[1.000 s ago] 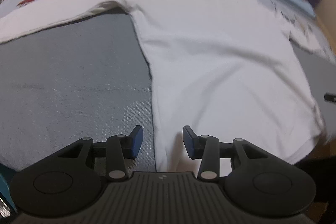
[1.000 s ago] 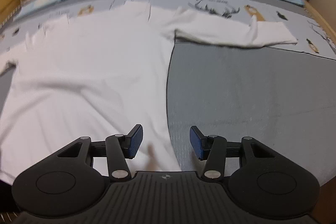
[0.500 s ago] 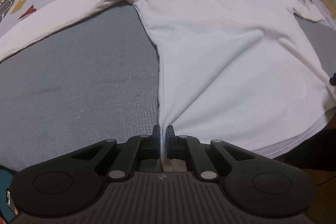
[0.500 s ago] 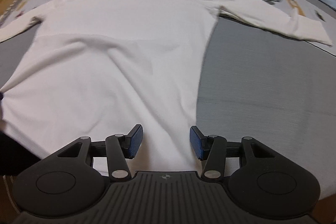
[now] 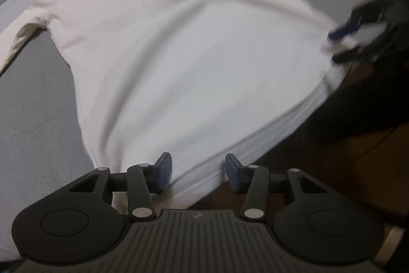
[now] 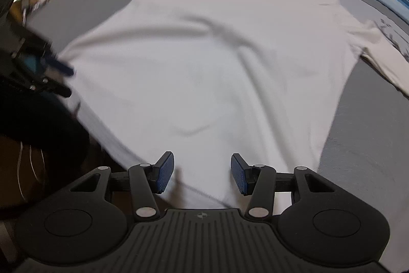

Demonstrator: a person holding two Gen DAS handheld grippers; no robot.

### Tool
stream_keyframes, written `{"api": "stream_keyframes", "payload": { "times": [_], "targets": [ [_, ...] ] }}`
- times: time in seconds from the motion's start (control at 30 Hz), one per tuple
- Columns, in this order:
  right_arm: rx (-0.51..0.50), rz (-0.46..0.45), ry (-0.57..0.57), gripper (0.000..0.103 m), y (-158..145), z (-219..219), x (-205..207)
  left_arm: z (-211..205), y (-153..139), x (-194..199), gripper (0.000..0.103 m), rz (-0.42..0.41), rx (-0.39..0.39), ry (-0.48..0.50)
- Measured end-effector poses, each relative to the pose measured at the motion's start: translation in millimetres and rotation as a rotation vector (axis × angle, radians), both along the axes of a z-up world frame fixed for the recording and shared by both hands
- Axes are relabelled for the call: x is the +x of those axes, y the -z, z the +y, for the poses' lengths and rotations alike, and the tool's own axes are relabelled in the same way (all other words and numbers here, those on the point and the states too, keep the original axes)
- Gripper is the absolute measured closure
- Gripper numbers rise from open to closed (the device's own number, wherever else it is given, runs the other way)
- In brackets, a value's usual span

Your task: Fold small clothes

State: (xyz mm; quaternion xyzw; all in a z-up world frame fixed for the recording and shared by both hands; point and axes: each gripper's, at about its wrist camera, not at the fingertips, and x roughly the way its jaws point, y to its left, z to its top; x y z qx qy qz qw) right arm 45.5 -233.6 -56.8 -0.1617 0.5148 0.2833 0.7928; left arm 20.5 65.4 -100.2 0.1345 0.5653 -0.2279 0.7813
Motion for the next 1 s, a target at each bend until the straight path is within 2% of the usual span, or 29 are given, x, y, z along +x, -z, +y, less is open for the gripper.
{"api": "stream_keyframes", "payload": {
  "times": [0.13,0.17,0.2,0.27,0.3,0.43,0.5,0.57,0.63,0.67,0.77,0.87,0.93,1.0],
  "targets": [
    [-0.043,0.019,-0.046,0.051,7.8,7.1,-4.9,-1.3,3.6,-3.5,0.056,-0.017,0.033,0.033],
    [-0.051,0.019,-0.056,0.051,9.2,7.4,-8.1,1.8,3.5,-2.7,0.065,-0.022,0.039,0.023],
    [-0.056,0.022,-0.067,0.051,10.0,8.5,-10.0,2.3,2.8,-3.6,0.08,-0.029,0.048,0.016],
    [-0.082,0.02,-0.088,0.051,13.8,12.2,-11.4,10.4,1.1,-1.1,0.099,-0.029,0.053,-0.017],
    [-0.092,0.019,-0.097,0.051,15.6,12.4,-15.7,15.6,-1.6,1.4,0.103,-0.015,0.037,-0.042],
    [-0.151,-0.016,-0.127,0.052,19.5,16.1,-21.2,26.2,-14.4,0.9,0.103,-0.029,0.003,-0.085],
    [-0.144,-0.017,-0.13,0.059,19.9,14.7,-20.1,31.5,-22.7,-0.4,0.103,-0.038,-0.031,-0.101],
    [-0.12,-0.007,-0.126,0.081,18.6,10.3,-20.2,36.8,-32.1,-3.7,0.103,-0.048,-0.063,-0.106],
    [-0.11,-0.008,-0.126,0.099,18.2,6.5,-20.7,40.7,-39.5,-5.6,0.103,-0.057,-0.083,-0.111],
    [-0.103,-0.014,-0.131,0.102,17.8,4.2,-21.8,42.0,-42.0,-6.1,0.103,-0.059,-0.091,-0.113],
    [-0.07,-0.03,-0.14,0.103,12.5,-1.0,-27.1,45.8,-41.1,-8.0,0.103,-0.043,-0.083,-0.118],
    [-0.06,-0.042,-0.13,0.103,10.2,-4.7,-28.9,39.5,-34.7,-12.0,0.101,-0.035,-0.07,-0.078],
    [-0.059,-0.051,-0.124,0.103,8.8,-6.5,-29.2,34.1,-28.4,-14.4,0.091,-0.042,-0.053,-0.053],
    [-0.065,-0.069,-0.121,0.103,8.3,-5.7,-29.3,29.0,-18.7,-13.6,0.073,-0.052,-0.019,-0.036]
  ]
}}
